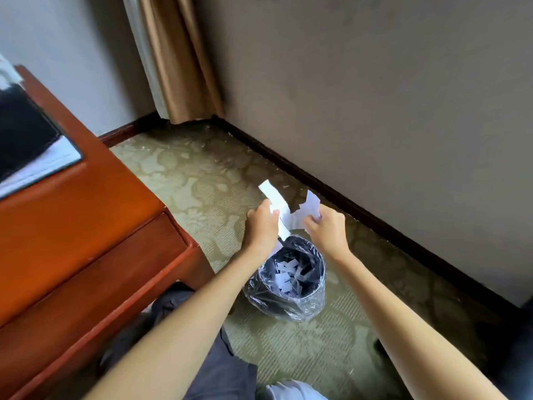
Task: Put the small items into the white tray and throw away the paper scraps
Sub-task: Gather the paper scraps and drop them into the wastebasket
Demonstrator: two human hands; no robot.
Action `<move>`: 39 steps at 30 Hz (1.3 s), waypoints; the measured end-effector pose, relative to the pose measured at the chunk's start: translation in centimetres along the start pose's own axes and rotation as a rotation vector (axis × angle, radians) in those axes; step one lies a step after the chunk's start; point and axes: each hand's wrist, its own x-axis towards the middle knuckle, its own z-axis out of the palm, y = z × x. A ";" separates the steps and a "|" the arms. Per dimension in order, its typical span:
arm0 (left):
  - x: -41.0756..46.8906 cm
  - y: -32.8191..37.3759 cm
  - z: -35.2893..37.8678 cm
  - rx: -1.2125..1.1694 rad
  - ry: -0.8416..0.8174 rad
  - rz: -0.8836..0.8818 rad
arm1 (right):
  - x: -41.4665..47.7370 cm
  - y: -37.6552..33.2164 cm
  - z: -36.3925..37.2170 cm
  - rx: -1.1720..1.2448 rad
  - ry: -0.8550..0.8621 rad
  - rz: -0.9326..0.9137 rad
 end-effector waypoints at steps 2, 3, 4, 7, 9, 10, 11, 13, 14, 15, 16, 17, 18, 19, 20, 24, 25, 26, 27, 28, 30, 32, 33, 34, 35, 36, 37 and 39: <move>1.0 -1.3 2.2 0.045 -0.062 -0.049 | 0.3 2.7 1.1 -0.039 -0.054 0.073; 1.6 -1.9 3.3 0.063 -0.090 -0.076 | 0.5 3.9 1.7 -0.049 -0.076 0.100; 2.2 -2.6 4.2 0.081 -0.115 -0.102 | 0.7 5.0 2.3 -0.057 -0.097 0.127; 3.6 -4.6 6.7 0.132 -0.184 -0.173 | 1.2 8.1 4.3 -0.085 -0.166 0.216; 4.7 -6.1 8.3 0.168 -0.230 -0.212 | 1.4 10.1 5.9 -0.106 -0.221 0.288; 5.1 -6.7 9.0 0.183 -0.254 -0.230 | 1.5 11.0 6.6 -0.119 -0.241 0.319; 5.7 -7.5 9.9 0.201 -0.282 -0.249 | 1.7 11.9 7.4 -0.135 -0.261 0.350; 6.9 -9.1 11.5 0.230 -0.328 -0.281 | 2.1 13.7 8.9 -0.177 -0.301 0.400; 7.4 -9.9 12.3 0.243 -0.351 -0.293 | 2.3 14.6 9.7 -0.199 -0.323 0.433; 7.8 -10.6 12.8 0.253 -0.373 -0.308 | 2.4 15.4 10.2 -0.218 -0.337 0.466; 8.2 -11.3 13.5 0.267 -0.397 -0.326 | 2.5 16.1 10.9 -0.228 -0.348 0.505; 8.5 -12.0 14.0 0.290 -0.419 -0.343 | 2.7 16.9 11.5 -0.235 -0.355 0.532; 8.9 -12.6 14.5 0.317 -0.438 -0.354 | 2.9 17.5 12.2 -0.244 -0.370 0.555; 9.3 -13.2 14.9 0.342 -0.455 -0.361 | 3.2 18.1 12.8 -0.254 -0.391 0.574; 9.6 -13.6 15.2 0.354 -0.465 -0.368 | 3.3 18.6 13.3 -0.261 -0.413 0.604; 11.2 -15.7 17.4 0.320 -0.514 -0.422 | 4.3 20.5 15.3 -0.259 -0.482 0.706; 11.5 -15.9 17.8 0.295 -0.521 -0.446 | 4.4 20.8 15.6 -0.251 -0.509 0.711; 11.7 -16.2 18.3 0.274 -0.526 -0.465 | 4.4 21.2 15.9 -0.251 -0.531 0.730; 11.9 -16.4 18.7 0.261 -0.535 -0.464 | 4.4 21.5 16.1 -0.254 -0.553 0.750; 12.0 -16.5 19.1 0.255 -0.543 -0.459 | 4.5 21.6 16.2 -0.245 -0.568 0.767; 12.1 -16.8 19.7 0.239 -0.545 -0.465 | 4.3 21.7 16.4 -0.191 -0.594 0.802; 12.3 -17.0 20.2 0.211 -0.545 -0.482 | 4.1 22.2 16.6 -0.157 -0.601 0.818; 12.5 -17.0 20.4 0.188 -0.542 -0.500 | 4.0 22.4 16.7 -0.146 -0.595 0.821; 12.7 -17.0 20.6 0.152 -0.536 -0.532 | 3.9 22.8 16.8 -0.132 -0.584 0.827; 12.8 -17.0 20.8 0.119 -0.526 -0.568 | 3.7 22.9 16.9 -0.114 -0.572 0.829; 13.1 -17.1 21.1 0.084 -0.508 -0.606 | 3.6 22.9 16.9 -0.093 -0.561 0.837; 13.3 -17.1 21.4 0.059 -0.484 -0.642 | 3.4 22.8 16.9 -0.072 -0.546 0.841; 13.8 -17.3 22.2 0.018 -0.423 -0.724 | 3.3 22.6 16.9 -0.081 -0.518 0.828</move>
